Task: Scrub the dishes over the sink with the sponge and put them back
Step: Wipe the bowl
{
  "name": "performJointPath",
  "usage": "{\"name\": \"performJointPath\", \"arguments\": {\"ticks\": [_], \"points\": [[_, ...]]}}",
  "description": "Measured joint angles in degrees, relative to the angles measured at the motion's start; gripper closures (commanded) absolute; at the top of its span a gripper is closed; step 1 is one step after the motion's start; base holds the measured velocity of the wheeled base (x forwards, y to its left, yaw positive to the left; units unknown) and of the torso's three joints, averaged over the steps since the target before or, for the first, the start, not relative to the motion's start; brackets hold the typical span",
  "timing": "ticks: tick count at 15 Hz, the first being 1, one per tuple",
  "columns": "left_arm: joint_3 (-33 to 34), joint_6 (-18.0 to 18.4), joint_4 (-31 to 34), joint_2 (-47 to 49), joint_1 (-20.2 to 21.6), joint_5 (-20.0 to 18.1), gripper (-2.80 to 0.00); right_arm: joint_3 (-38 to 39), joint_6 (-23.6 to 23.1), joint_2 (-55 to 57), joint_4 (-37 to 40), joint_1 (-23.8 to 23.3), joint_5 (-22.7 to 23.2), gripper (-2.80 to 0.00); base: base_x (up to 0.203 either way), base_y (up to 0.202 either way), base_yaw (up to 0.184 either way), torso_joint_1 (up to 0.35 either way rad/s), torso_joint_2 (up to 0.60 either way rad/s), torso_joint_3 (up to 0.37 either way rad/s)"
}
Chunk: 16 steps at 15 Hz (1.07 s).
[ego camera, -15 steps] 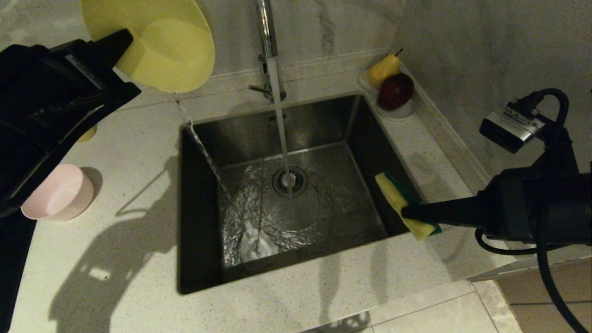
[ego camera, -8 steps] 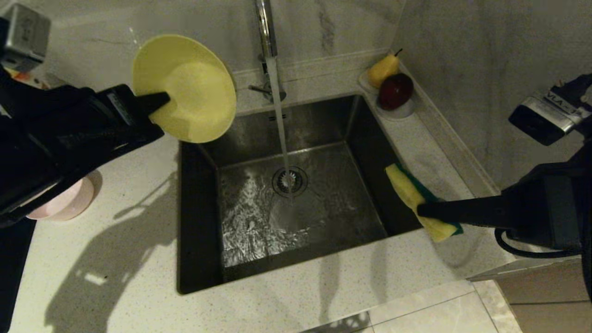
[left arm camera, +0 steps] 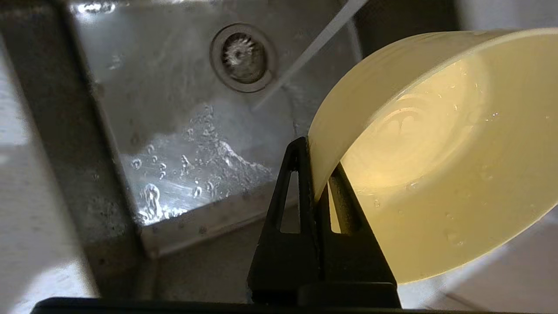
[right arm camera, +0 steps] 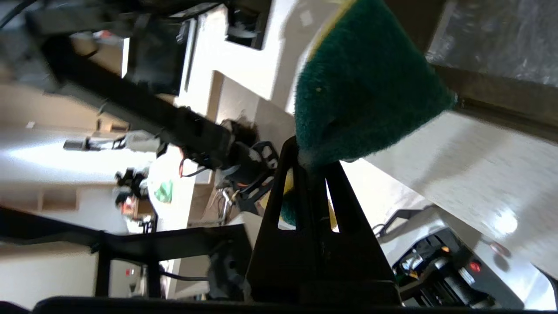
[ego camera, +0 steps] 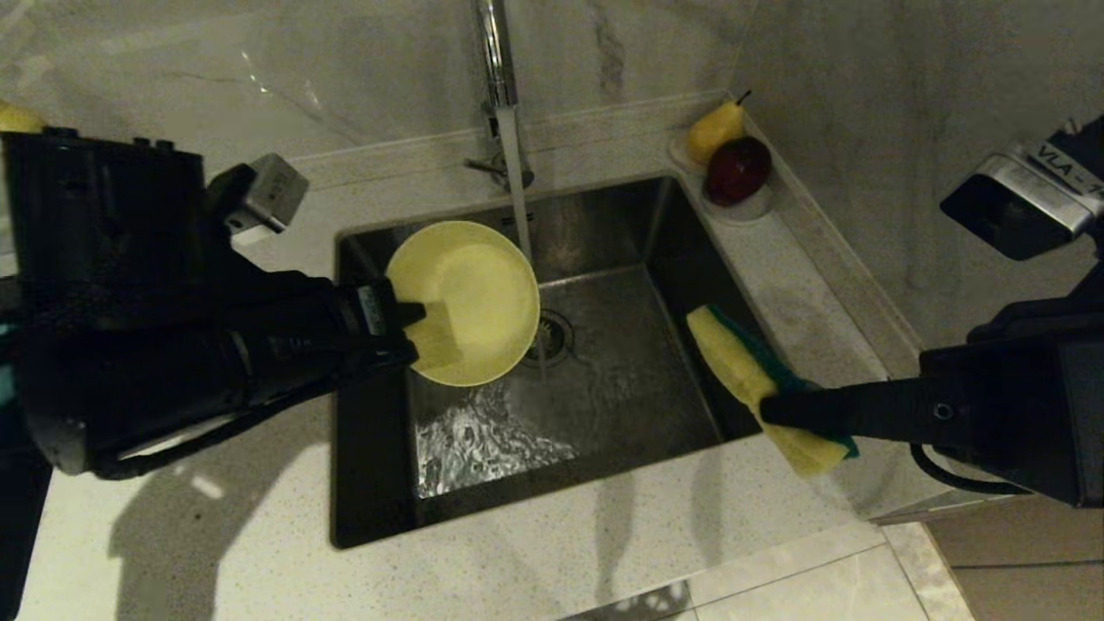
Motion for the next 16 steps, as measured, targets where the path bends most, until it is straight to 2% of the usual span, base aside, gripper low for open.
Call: {"name": "performJointPath", "arguments": {"ticks": [2, 5, 9, 16], "points": [[-1.71, 0.02, -0.81, 2.58, -3.24, 3.21, 0.00, -1.92, 0.00, 1.61, 0.00, 1.71, -0.14, 0.00, 0.000, 0.000, 0.000, 0.000, 0.00, 0.000], [-3.82, 0.16, -1.50, 5.75, -5.83, 6.14, 0.00, -4.82, -0.02, 5.25, -0.03, 3.50, -0.35, 0.00, 0.000, 0.000, 0.000, 0.000, 0.00, 0.000], [-3.93, 0.75, -10.83, 11.18, -7.25, 9.76, 0.00, -8.50, -0.03, 11.29, -0.02, 4.70, -0.46, 0.00, 0.000, 0.000, 0.000, 0.000, 0.00, 0.000], [-3.90, 1.33, -11.90, 13.28, -7.98, 9.87, 0.00, -12.00, 0.12, 19.22, -2.45, 4.50, -1.95, 0.00, 0.000, 0.000, 0.000, 0.005, 0.00, 0.000]]}}
